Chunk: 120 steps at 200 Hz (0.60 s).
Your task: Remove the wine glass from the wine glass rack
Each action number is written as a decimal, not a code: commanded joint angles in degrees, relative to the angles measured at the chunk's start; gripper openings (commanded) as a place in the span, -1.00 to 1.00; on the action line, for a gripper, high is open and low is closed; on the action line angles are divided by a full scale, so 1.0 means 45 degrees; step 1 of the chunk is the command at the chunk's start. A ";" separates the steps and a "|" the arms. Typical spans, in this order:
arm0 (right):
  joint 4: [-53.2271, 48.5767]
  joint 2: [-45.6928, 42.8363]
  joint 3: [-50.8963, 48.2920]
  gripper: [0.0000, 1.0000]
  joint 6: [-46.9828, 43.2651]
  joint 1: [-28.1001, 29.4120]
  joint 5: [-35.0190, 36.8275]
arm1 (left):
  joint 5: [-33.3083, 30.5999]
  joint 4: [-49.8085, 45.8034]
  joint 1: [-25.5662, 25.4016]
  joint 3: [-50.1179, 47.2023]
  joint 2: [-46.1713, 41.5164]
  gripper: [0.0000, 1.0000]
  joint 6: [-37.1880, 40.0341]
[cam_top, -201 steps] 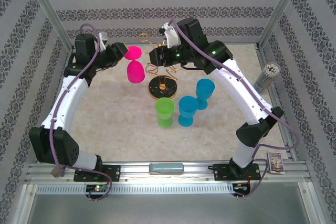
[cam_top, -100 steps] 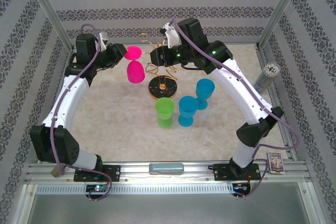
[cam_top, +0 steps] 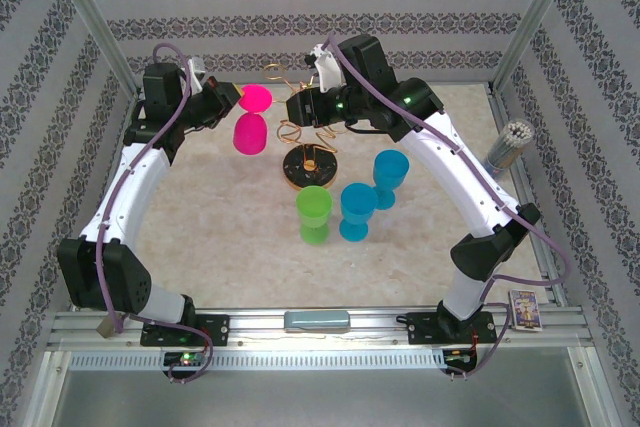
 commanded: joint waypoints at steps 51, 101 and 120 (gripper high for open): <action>0.0240 -0.0407 -0.0153 -0.26 0.0195 -0.0209 -0.0271 | 0.0759 0.1264 0.0176 -0.0124 0.0380 -1.00 -0.0933; 0.0256 -0.0543 -0.0268 -0.26 0.0178 -0.0226 -0.0223 | 0.1126 0.1816 0.0176 -0.0232 0.0419 -1.00 -0.1412; 0.0257 -0.0563 -0.0302 -0.26 0.0202 -0.0223 -0.0242 | 0.1145 0.1852 0.0176 -0.0298 0.0345 -1.00 -0.1432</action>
